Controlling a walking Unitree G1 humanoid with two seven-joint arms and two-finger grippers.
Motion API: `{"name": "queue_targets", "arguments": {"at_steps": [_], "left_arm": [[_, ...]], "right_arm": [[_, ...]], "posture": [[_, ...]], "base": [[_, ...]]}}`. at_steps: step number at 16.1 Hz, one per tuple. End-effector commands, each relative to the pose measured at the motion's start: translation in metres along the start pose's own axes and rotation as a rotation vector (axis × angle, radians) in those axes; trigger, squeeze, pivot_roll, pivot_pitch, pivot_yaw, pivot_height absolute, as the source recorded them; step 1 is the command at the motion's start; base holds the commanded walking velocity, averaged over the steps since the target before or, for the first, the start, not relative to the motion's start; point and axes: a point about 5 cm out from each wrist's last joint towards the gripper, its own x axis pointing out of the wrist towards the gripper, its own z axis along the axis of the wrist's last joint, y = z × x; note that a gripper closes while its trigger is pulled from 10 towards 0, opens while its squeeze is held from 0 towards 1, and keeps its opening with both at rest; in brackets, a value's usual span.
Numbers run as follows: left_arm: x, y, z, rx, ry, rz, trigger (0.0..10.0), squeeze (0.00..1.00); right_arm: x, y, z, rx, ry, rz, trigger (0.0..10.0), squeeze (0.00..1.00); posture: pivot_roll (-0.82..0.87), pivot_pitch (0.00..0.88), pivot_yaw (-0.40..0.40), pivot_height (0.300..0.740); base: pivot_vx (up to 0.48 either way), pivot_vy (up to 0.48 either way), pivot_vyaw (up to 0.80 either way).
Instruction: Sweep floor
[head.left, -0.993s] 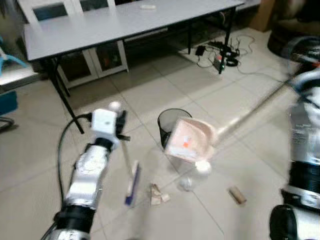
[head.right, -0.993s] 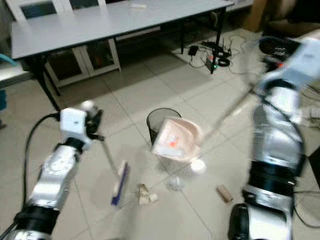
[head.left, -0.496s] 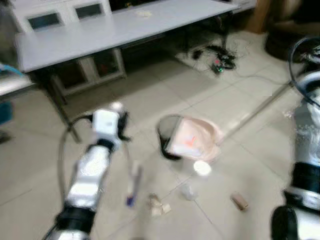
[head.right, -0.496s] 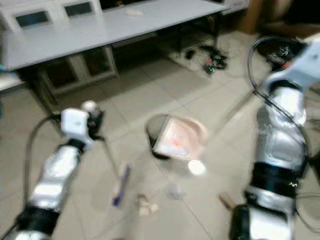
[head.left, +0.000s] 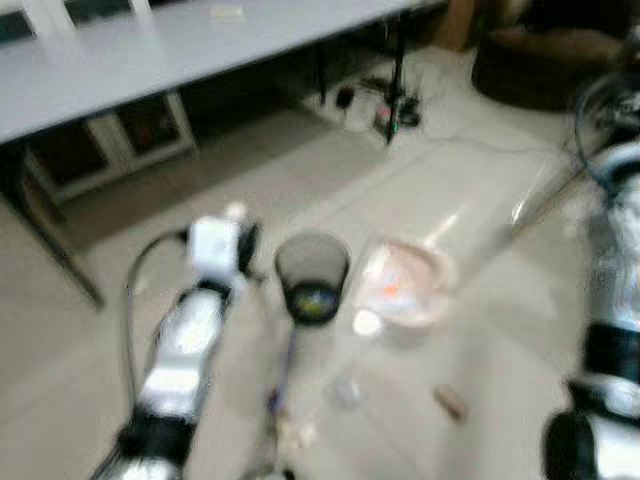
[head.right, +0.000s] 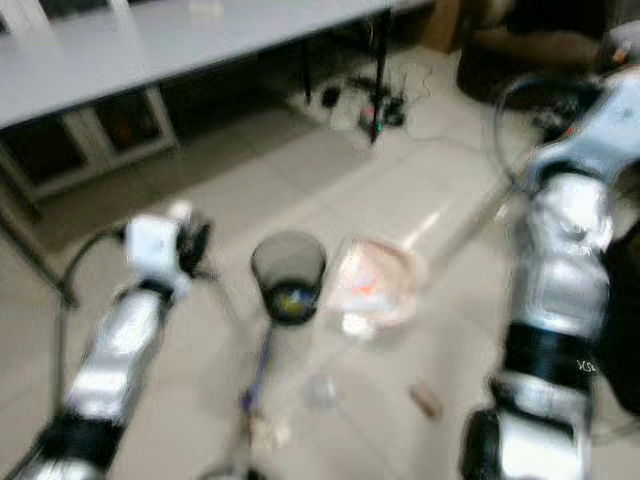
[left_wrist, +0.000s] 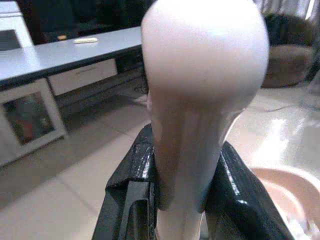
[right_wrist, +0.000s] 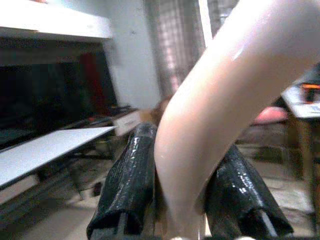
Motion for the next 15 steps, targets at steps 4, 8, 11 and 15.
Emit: {"name": "queue_targets", "arguments": {"at_steps": [4,8,11,15], "left_arm": [[-0.003,0.009,0.014,0.044,-0.06,0.049,10.0,0.0],[-0.006,0.012,0.014,0.052,-0.057,0.059,10.0,0.0],[-0.005,0.009,0.015,0.055,-0.057,0.049,10.0,0.0],[-0.005,0.008,0.015,0.058,-0.053,0.035,10.0,0.0]], "right_arm": [[0.006,0.001,0.011,0.037,-0.06,0.014,10.0,0.0],[0.007,0.004,0.008,0.021,-0.061,0.013,10.0,0.0],[0.007,-0.002,0.007,0.015,-0.062,-0.026,10.0,0.0],[0.006,-0.007,0.005,0.006,-0.063,-0.051,10.0,0.0]], "posture": [[-0.02,0.0,0.019,0.74],[-0.01,0.0,0.023,0.74],[-0.02,0.0,0.033,0.74],[-0.02,0.0,0.041,0.74]], "base": [[0.393,0.0,0.0],[0.392,0.0,0.0],[0.39,0.0,0.0],[0.394,0.0,0.0]]}}
